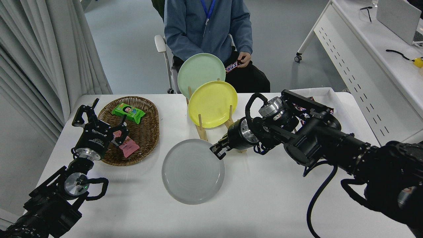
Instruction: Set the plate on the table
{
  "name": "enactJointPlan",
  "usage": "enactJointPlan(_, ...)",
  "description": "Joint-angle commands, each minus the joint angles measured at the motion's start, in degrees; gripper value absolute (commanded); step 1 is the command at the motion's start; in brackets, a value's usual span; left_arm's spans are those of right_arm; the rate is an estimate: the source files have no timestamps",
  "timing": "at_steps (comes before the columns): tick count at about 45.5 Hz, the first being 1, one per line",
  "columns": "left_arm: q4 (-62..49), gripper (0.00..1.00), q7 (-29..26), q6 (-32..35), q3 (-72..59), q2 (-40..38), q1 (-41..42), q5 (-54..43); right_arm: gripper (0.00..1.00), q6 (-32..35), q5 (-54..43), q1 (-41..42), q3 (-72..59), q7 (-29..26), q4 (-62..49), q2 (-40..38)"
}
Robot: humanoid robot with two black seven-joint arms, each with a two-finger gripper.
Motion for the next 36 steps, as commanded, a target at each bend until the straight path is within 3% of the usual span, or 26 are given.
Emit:
enactJointPlan(1, 0.0, 1.00, 0.0, 0.0, 0.0, 0.0, 0.0, 0.0, 0.00, 0.0, 0.0, -2.8, -0.1, 0.2, -1.2, 0.2)
enactJointPlan(36, 0.0, 1.00, 0.0, 0.0, 0.0, 0.0, 0.0, 0.0, 0.00, 0.0, 3.4, -6.7, -0.8, 0.3, 0.1, 0.2)
